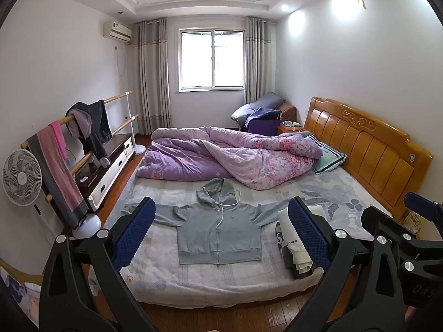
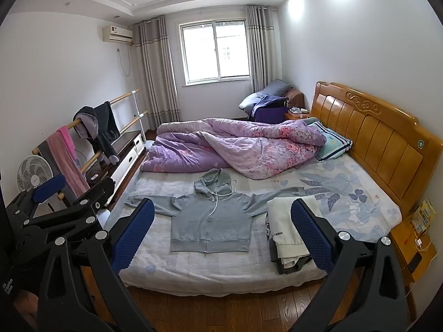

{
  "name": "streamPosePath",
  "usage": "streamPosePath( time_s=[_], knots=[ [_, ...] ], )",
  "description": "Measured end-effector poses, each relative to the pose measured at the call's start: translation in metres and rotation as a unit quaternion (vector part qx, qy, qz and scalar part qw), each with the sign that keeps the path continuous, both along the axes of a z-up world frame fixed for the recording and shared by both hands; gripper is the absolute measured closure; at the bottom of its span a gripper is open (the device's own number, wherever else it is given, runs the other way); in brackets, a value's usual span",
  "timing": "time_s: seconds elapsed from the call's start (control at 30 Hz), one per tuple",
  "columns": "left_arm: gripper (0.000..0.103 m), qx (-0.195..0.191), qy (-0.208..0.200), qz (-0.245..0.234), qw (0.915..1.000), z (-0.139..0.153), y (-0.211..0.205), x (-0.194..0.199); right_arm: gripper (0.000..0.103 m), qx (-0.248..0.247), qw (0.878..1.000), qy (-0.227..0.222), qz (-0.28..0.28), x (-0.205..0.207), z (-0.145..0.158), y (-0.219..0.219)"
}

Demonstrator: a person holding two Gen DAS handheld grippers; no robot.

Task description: Fold large clothes

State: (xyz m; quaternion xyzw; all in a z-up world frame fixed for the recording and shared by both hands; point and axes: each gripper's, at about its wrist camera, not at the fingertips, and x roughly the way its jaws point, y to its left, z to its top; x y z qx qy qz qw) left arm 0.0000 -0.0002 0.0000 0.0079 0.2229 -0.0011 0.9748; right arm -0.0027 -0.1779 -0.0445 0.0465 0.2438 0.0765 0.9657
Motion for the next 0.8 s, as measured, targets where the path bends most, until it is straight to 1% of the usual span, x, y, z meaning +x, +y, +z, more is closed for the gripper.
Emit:
streamPosePath(
  time_s=[0.8],
  knots=[
    [0.006,-0.001,0.000,0.000,1.0000,0.0000,0.0001,0.0000,0.008,-0.001,1.000,-0.001,-0.001,0.0025,0.0003,0.0009]
  ],
)
